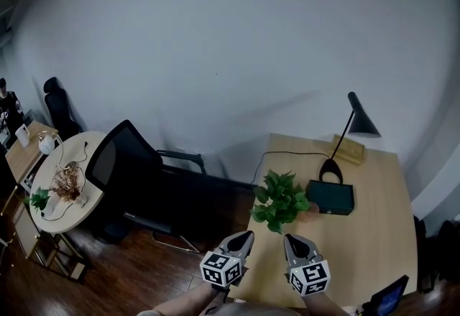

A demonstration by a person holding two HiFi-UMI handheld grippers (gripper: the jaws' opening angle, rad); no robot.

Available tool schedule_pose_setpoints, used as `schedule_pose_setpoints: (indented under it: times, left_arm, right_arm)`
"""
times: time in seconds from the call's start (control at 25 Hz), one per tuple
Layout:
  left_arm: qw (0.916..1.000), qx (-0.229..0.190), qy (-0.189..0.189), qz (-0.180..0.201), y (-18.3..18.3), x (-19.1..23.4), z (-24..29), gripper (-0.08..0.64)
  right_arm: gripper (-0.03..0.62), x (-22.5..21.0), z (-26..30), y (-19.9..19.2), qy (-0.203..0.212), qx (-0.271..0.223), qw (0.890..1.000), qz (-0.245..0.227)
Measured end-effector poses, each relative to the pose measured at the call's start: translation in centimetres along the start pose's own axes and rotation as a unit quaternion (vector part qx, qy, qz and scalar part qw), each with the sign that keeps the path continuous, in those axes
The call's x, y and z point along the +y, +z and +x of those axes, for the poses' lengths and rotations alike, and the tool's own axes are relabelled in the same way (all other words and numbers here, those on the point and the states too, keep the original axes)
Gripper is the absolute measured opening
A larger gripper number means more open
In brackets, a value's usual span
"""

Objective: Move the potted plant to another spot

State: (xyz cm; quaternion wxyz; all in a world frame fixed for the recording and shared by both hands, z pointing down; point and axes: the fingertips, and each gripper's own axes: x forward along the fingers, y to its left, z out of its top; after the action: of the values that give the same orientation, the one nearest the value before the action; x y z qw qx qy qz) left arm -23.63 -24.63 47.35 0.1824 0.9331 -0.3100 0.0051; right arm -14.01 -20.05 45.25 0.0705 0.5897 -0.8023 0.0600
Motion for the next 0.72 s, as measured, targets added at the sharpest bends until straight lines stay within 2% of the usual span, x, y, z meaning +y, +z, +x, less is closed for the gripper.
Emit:
schedule_pose_setpoints:
  times: [0.24,0.44,0.72]
  left_arm:
    - [1.0,0.001,-0.001,-0.003,0.1,0.2,-0.3,-0.006]
    - [0.9998,0.01,-0.012,-0.012,-0.8,-0.8,-0.4,-0.006]
    - [0.9994,0.021,-0.025,-0.012,-2.8,-5.1,-0.5,-0.006]
  right_arm:
    - [0.006,0.2,-0.1,0.0,-0.005,0.002,1.0,0.0]
    - [0.006,-0.2,-1.6,-0.8,-0.025,0.012,1.0,0.006]
    - [0.006,-1.8,-5.6,-2.2,-0.04,0.019,0.999,0.012]
